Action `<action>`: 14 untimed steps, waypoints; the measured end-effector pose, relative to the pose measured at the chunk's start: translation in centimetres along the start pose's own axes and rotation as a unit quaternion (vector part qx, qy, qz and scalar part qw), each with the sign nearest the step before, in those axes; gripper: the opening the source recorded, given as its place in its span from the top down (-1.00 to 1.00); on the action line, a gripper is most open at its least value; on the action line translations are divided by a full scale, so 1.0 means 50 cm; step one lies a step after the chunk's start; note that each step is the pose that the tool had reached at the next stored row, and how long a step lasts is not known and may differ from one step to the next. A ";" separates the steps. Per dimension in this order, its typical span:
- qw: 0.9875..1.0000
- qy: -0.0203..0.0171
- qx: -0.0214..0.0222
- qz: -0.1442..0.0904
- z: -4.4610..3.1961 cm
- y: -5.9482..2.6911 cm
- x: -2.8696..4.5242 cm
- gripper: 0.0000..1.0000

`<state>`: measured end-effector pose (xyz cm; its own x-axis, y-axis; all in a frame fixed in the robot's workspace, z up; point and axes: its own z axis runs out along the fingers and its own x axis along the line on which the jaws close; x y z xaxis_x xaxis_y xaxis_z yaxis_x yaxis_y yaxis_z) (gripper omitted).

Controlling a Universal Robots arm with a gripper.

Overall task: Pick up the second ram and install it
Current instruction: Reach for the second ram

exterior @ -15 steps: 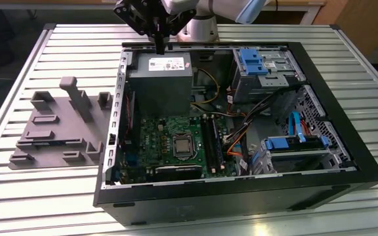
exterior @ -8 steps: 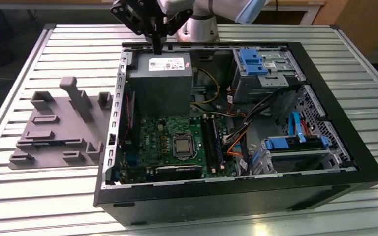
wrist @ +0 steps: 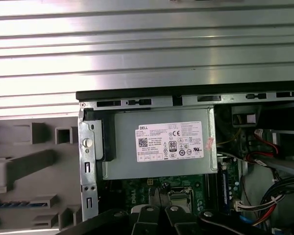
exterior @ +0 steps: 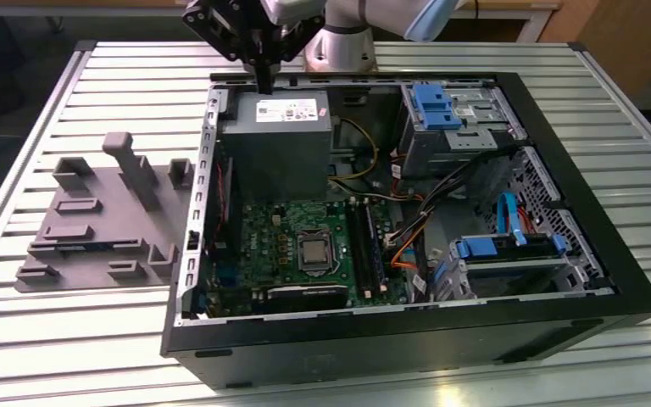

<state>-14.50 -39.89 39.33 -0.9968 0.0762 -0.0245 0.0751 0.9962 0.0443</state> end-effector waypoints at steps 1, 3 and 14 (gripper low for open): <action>1.000 0.000 0.000 0.000 0.000 0.000 0.002 0.79; 1.000 0.000 0.000 0.000 0.000 0.000 0.004 0.79; 1.000 0.000 0.000 0.000 -0.001 -0.002 0.023 0.79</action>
<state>-15.64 -39.89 39.33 -0.9968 0.0762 -0.0245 0.0751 0.9962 0.0444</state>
